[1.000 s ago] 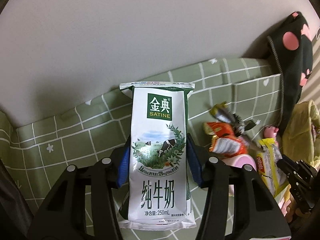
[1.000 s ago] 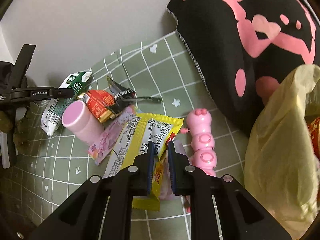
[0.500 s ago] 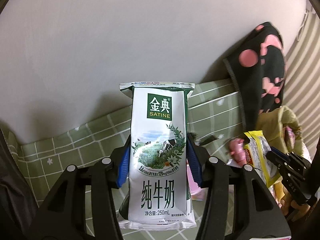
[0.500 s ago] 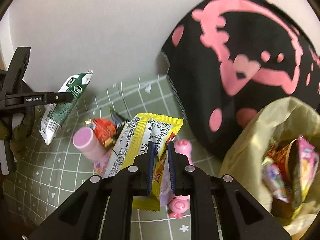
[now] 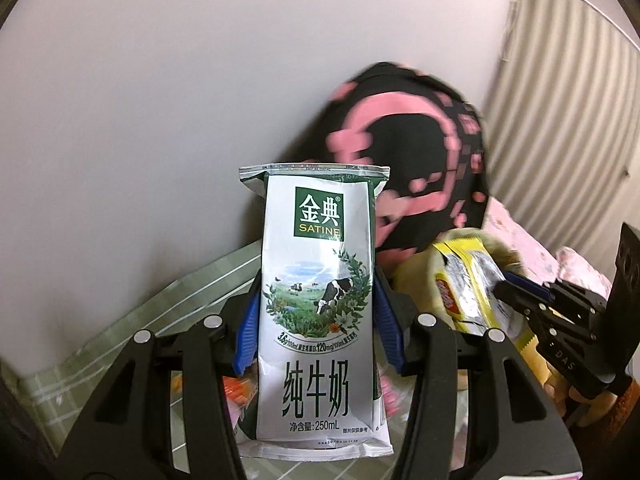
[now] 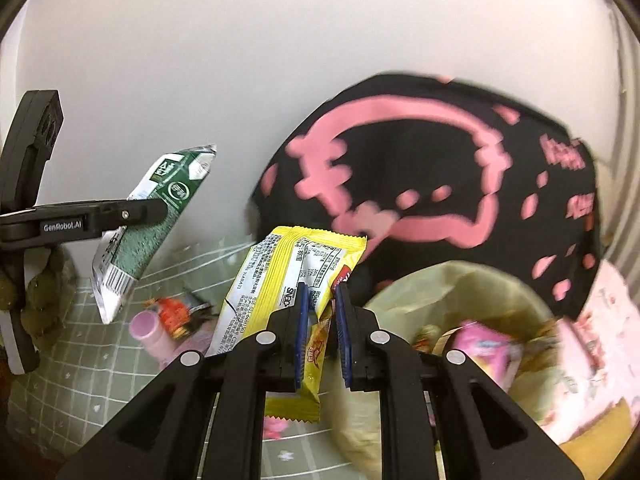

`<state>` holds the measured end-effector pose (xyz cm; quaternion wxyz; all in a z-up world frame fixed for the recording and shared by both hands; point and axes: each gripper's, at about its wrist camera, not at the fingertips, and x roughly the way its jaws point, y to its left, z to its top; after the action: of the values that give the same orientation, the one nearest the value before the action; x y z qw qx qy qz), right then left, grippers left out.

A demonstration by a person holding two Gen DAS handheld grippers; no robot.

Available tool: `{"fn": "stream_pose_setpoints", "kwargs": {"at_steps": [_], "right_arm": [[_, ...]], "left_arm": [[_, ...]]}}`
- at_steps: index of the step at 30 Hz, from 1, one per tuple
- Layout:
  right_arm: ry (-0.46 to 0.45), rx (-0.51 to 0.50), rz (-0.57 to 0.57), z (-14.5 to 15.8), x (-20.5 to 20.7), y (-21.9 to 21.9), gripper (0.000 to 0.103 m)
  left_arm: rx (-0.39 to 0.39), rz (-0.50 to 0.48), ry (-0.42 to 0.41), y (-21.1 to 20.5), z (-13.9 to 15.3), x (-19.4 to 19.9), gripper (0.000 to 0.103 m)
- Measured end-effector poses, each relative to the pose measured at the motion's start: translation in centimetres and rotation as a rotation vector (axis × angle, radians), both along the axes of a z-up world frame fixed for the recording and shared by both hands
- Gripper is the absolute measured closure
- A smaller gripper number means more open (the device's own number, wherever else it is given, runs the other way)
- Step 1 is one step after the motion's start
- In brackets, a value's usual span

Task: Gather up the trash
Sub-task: 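Carry the carton and yellow wrapper over the trash bag and open both tools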

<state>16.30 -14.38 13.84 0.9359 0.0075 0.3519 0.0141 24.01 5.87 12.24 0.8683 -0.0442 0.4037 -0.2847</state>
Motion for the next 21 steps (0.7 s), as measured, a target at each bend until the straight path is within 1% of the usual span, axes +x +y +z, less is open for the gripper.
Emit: {"fn": "stream_pose_setpoints", "kwargs": {"at_steps": [2,7,13,17,21], "right_arm": [[-0.020,-0.029,-0.031,1.1,-0.8,-1.4,0.089],[-0.036,-0.062,-0.120,2.2,-2.7,-4.9,0.089],[-0.022,-0.057,-0.226,2.1,-4.8,-8.8,0.089],[0.001,-0.042,-0.268,1.4,-5.3,-10.9,0.089],[0.020,-0.027,-0.282,0.6,-5.5,-11.8,0.089]], "left_arm": [[-0.014,-0.051,-0.021,-2.3,1.1,-0.3,0.056],[-0.029,-0.159,-0.047,-7.2,2.2,-1.4,0.056],[-0.029,-0.261,-0.051,-11.9,2.1,-3.1,0.056],[-0.033,-0.300,-0.036,-13.9,1.6,-3.7,0.056],[-0.054,-0.308,-0.005,-14.4,0.8,-3.8,0.056]]}}
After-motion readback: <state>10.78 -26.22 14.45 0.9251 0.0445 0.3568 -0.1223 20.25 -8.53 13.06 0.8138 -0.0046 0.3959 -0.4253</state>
